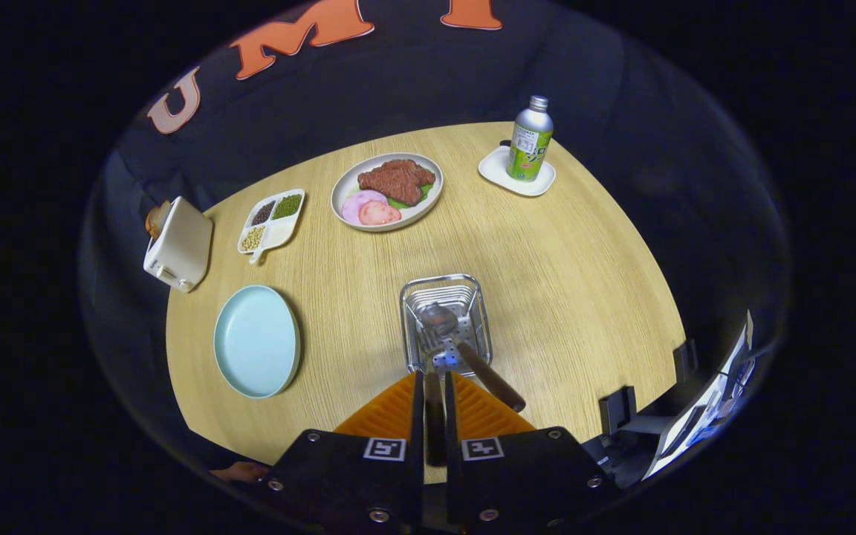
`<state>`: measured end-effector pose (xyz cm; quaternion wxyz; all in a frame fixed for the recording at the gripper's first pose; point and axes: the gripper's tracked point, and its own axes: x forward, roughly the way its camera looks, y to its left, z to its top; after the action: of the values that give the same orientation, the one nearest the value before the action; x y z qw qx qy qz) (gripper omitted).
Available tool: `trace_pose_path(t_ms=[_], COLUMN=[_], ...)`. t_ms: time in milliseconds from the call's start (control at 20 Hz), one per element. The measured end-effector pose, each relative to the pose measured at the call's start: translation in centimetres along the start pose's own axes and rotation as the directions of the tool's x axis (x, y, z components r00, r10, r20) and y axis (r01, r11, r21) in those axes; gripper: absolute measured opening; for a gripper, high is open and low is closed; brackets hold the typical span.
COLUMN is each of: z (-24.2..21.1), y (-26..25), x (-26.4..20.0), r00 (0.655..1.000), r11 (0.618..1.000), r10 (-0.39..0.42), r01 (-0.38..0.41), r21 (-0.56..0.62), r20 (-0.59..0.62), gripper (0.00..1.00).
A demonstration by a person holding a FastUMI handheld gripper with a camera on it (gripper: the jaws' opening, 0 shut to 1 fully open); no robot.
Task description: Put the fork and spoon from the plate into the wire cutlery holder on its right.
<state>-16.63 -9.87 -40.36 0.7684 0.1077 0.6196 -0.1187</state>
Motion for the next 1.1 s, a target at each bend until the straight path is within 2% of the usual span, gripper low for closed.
trace_pose_path(t_ms=[200,350,500,650,800,900,1000,1100], z=[4.4,9.6,15.2,19.7,22.6,23.6,24.1,24.5], y=[0.6,0.9,1.1,1.6,2.8,3.4,4.7,5.6], x=[-2.0,-5.5,-10.7,-17.7,-22.9,-25.8,-28.1,-29.5], r00=[0.988,0.935,0.829,0.683,0.545,0.463,0.399,0.356], r11=[0.999,0.998,0.998,0.997,0.995,0.993,0.992,0.990], r10=[0.043,0.059,0.055,0.064,0.066,0.063,0.090,0.110], r01=[-0.044,-0.060,-0.046,-0.018,0.027,0.057,0.048,0.042], r21=[0.004,-0.009,-0.031,-0.071,-0.097,-0.100,-0.119,-0.133], r20=[0.148,0.350,0.557,0.728,0.836,0.884,0.912,0.928], gripper=[0.15,0.15,0.23,0.34,0.57,0.68,0.72,0.78])
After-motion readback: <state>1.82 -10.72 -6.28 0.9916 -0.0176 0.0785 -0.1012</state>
